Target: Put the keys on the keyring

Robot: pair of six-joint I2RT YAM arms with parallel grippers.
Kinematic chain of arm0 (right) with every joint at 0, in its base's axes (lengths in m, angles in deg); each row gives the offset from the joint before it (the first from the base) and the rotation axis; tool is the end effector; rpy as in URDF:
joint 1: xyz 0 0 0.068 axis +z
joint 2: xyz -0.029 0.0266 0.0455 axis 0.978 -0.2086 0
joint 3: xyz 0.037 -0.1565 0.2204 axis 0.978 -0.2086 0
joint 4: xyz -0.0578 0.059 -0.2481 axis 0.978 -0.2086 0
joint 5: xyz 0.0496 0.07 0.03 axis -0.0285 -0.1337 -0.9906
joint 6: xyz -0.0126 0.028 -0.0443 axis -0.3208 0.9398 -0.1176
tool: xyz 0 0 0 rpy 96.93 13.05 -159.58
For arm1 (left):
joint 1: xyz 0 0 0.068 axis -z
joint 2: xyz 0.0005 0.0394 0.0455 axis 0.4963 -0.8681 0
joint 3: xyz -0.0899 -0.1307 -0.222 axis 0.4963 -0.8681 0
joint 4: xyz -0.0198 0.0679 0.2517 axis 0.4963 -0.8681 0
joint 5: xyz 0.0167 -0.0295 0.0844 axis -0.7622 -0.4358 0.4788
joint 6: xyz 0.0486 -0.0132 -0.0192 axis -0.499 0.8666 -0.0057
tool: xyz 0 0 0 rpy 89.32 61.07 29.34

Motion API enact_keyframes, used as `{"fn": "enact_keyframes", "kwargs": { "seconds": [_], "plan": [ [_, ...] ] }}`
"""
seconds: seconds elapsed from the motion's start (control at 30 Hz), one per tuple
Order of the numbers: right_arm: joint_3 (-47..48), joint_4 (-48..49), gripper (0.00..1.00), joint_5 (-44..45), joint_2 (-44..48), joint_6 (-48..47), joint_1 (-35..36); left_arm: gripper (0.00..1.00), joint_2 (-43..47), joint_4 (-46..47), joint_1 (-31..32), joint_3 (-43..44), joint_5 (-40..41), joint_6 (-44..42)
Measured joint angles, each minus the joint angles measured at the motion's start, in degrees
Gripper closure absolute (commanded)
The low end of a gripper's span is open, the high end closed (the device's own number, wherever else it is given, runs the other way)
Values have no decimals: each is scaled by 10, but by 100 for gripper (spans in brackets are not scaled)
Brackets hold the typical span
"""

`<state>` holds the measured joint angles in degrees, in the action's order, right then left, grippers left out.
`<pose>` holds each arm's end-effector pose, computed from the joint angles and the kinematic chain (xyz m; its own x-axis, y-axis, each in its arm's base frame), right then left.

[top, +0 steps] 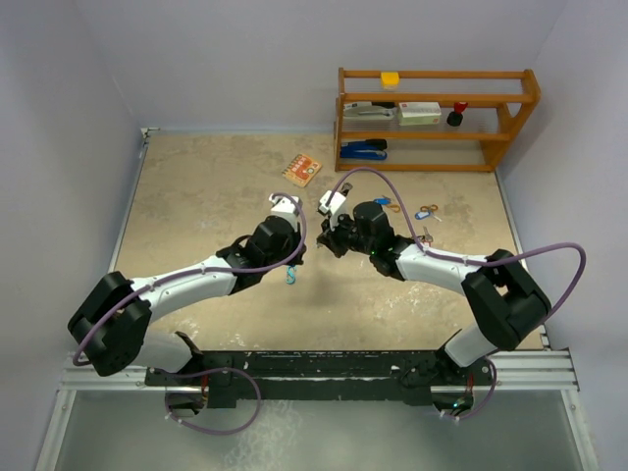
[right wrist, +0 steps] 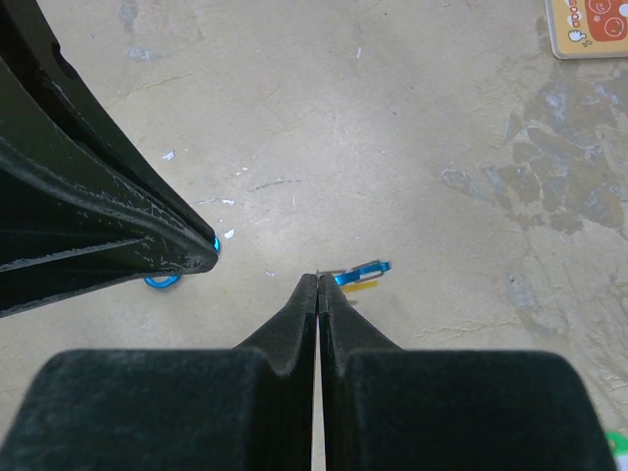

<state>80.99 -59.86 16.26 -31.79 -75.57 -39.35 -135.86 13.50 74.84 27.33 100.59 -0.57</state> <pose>0.2546 0.2147 0.2154 -0.2102 -0.2271 -0.9509 -0.7996 0.5996 0.0336 0.2110 -0.2021 0.2164 -0.6403 -0.0925 -0.7626 0.2887 0.8910 -0.3505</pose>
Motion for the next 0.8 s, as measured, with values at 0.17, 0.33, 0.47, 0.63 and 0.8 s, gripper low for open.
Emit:
{"fn": "enact_keyframes", "kwargs": {
  "seconds": [0.17,0.33,0.47,0.63,0.8],
  "plan": [
    [0,0,100,5,0,0,0,85,6,-7,0,0,29,4],
    [1,-9,100,47,1,10,0,47,34,-18,0,-4,83,21],
    [7,-35,100,106,4,29,0,38,57,-22,0,-14,120,33],
    [32,-72,100,200,7,64,-2,37,75,-26,0,-25,151,44],
    [46,-108,100,258,12,106,-16,37,76,-30,0,-31,164,46]
  ]
}}
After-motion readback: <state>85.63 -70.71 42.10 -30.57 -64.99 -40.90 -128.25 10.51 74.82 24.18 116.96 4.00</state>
